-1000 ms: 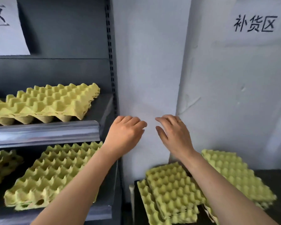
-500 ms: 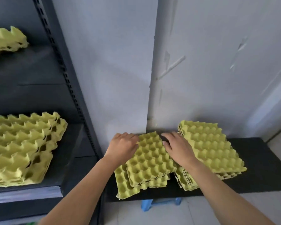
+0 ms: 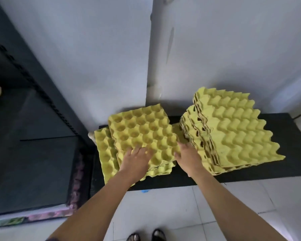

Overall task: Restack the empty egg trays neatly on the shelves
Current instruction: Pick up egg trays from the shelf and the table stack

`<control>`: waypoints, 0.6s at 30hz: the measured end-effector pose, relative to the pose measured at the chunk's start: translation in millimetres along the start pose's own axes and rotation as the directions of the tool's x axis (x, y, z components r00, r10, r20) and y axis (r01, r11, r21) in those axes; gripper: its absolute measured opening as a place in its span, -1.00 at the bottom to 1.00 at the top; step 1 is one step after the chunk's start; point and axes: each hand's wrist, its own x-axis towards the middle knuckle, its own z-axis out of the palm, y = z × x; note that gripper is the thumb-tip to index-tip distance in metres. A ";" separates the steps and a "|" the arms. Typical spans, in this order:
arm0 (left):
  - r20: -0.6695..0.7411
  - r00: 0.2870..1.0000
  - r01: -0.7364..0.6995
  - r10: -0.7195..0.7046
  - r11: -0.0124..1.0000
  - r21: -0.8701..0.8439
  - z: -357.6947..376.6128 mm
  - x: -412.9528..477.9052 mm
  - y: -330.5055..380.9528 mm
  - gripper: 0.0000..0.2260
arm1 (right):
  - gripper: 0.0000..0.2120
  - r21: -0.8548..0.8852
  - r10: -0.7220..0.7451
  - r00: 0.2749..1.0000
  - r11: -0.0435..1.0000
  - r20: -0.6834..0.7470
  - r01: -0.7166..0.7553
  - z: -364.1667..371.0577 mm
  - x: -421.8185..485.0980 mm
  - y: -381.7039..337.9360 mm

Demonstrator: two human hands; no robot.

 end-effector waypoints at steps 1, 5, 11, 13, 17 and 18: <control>0.021 1.000 0.013 -0.013 1.000 0.007 14.8 5.7 0.4 -0.47 | -0.52 0.014 0.039 0.999 0.999 -0.003 -0.039 9.8 10.4 6.6; 0.070 0.995 0.065 -0.068 0.997 0.048 62.3 24.1 -0.2 -0.23 | -0.48 0.117 0.143 0.990 0.983 -0.020 -0.140 48.0 48.7 27.0; -0.019 0.996 0.087 -0.086 0.996 0.029 93.1 31.7 1.3 -0.22 | -0.59 0.222 0.232 0.972 0.950 -0.039 -0.218 69.0 80.7 37.3; -0.024 0.997 0.073 -0.073 0.997 -0.003 89.3 30.2 -1.6 -0.27 | -0.66 0.240 0.249 0.968 0.941 -0.019 -0.237 66.7 83.6 38.4; -0.047 0.997 0.058 -0.063 0.993 -0.106 78.7 25.6 0.3 -0.45 | -0.66 0.242 0.283 0.959 0.928 0.030 -0.282 61.3 87.9 38.7; -0.068 0.996 0.039 -0.049 0.989 -0.140 73.6 23.6 1.1 -0.47 | -0.65 0.277 0.290 0.956 0.916 0.038 -0.289 56.7 87.4 36.3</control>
